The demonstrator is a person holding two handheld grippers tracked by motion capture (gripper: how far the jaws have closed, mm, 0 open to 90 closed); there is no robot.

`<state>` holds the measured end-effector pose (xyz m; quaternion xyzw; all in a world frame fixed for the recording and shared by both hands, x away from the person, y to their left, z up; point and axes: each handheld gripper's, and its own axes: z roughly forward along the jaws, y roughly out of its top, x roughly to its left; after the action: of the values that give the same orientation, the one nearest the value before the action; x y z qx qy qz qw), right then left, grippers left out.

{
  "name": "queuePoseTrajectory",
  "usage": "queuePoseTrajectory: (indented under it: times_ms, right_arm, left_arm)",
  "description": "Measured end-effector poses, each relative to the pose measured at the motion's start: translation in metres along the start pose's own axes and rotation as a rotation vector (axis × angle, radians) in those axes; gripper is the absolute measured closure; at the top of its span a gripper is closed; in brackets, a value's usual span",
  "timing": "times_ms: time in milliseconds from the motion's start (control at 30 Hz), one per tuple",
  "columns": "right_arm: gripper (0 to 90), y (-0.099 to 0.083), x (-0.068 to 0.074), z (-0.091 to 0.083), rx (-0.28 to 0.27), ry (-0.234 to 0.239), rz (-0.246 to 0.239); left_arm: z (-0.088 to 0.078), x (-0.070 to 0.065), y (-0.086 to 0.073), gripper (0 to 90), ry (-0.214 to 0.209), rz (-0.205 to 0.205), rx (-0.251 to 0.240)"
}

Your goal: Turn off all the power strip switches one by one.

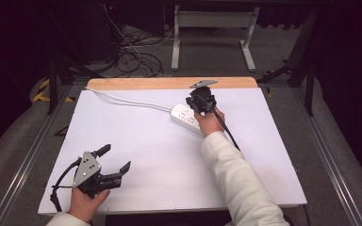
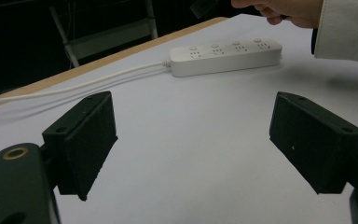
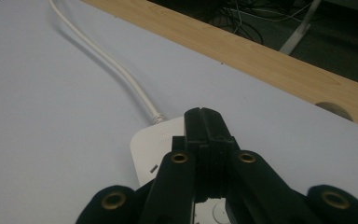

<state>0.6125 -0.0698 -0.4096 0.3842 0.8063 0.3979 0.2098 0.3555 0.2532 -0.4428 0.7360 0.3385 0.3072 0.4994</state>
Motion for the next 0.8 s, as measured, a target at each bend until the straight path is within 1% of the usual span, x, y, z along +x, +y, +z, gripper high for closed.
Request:
queuePoseTrajectory:
  times_ms: [200, 300, 400, 600, 800]
  right_arm:
    - [90.0, -0.004, -0.001, 0.014, 0.026, -0.01, 0.018]
    - [90.0, -0.008, -0.003, 0.02, 0.044, -0.02, 0.017]
    - [90.0, -0.011, -0.004, 0.026, 0.057, -0.02, 0.023]
    - [90.0, -0.015, -0.002, 0.037, 0.083, -0.02, 0.012]
    - [90.0, -0.019, -0.001, 0.044, 0.104, -0.031, 0.0]
  left_arm:
    - [0.0, 0.001, 0.0, 15.3, -0.002, -0.005, -0.002]
    - [0.0, 0.001, 0.0, 15.3, -0.003, -0.004, -0.003]
    - [0.0, 0.001, 0.0, 15.3, -0.002, -0.005, -0.002]
    - [0.0, 0.002, -0.001, 15.3, -0.002, 0.0, -0.002]
    - [0.0, 0.002, -0.001, 15.3, -0.002, 0.0, -0.001]
